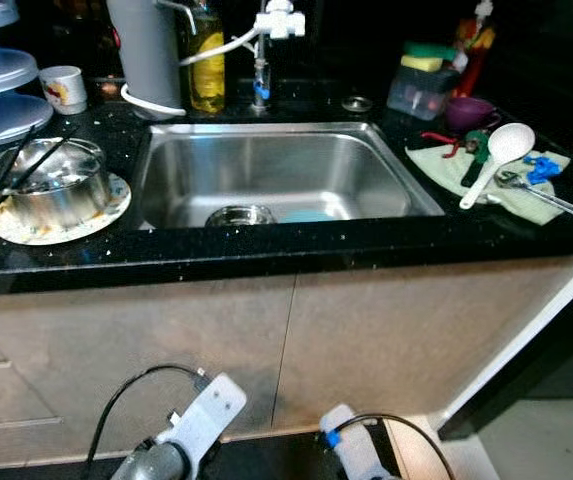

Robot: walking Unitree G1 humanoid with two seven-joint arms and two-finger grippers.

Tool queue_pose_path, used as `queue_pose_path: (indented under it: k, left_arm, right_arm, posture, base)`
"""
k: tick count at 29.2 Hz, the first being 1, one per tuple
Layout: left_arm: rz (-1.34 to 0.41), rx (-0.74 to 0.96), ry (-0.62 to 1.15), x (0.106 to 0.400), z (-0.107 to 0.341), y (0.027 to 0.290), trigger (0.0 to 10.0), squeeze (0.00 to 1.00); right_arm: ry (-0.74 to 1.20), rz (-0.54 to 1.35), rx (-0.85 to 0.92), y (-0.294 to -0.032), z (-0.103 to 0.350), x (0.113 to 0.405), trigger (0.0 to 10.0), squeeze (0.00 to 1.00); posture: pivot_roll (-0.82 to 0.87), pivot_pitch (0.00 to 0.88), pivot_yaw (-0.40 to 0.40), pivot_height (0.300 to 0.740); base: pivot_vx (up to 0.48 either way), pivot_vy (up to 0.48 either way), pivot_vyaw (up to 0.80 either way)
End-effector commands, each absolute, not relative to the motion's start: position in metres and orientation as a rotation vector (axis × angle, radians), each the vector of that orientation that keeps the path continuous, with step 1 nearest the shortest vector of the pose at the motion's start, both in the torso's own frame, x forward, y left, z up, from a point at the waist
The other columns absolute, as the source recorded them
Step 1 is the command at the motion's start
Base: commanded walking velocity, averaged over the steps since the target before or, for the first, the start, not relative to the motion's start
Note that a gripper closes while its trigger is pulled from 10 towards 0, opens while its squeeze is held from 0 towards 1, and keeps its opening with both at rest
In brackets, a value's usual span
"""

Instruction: Kitchen organization

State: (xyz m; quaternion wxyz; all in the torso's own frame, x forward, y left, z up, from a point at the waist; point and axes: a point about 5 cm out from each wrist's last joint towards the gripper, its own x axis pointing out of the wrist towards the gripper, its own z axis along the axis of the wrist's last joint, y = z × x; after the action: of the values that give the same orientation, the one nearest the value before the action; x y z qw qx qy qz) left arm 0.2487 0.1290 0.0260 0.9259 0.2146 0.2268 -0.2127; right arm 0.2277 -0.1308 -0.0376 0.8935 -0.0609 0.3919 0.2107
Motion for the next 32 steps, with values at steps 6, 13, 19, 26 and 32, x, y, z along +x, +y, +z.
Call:
queue_pose_path:
  k: [6, 13, 19, 26, 32]
  left_arm:
    - [-0.159, 0.171, 0.752, 0.213, -0.039, 0.169, 10.0, 0.00]
    - [0.001, 0.122, 0.789, 0.198, -0.058, 0.190, 10.0, 0.00]
    - [0.035, 0.097, 0.712, 0.200, -0.057, 0.197, 10.0, 0.00]
    - [-0.025, 0.056, 0.646, 0.209, -0.053, 0.186, 10.0, 0.00]
    - [-0.078, 0.061, 0.628, 0.210, -0.053, 0.179, 10.0, 0.00]
  right_arm:
    - [0.813, 0.251, 0.015, -0.136, -0.056, 0.215, 10.0, 0.00]
    - [0.723, 0.143, 0.056, -0.140, -0.057, 0.220, 10.0, 0.00]
    - [0.714, 0.107, 0.130, -0.144, -0.057, 0.222, 10.0, 0.00]
    - [0.734, 0.100, 0.151, -0.144, -0.063, 0.216, 10.0, 0.00]
    - [0.725, 0.096, 0.144, -0.145, -0.063, 0.216, 10.0, 0.00]
  posture:
    - [-0.03, 0.109, -0.050, 0.740]
    - [-0.02, 0.107, -0.051, 0.740]
    - [-0.02, 0.105, -0.054, 0.740]
    - [-0.02, 0.106, -0.049, 0.740]
    - [-0.02, 0.102, -0.045, 0.740]
  base:
    - [0.000, 0.000, 0.00]
    - [0.000, 0.000, 0.00]
    - [0.000, 0.000, 0.00]
    - [0.000, 0.000, 0.00]
    - [0.000, 0.000, 0.00]
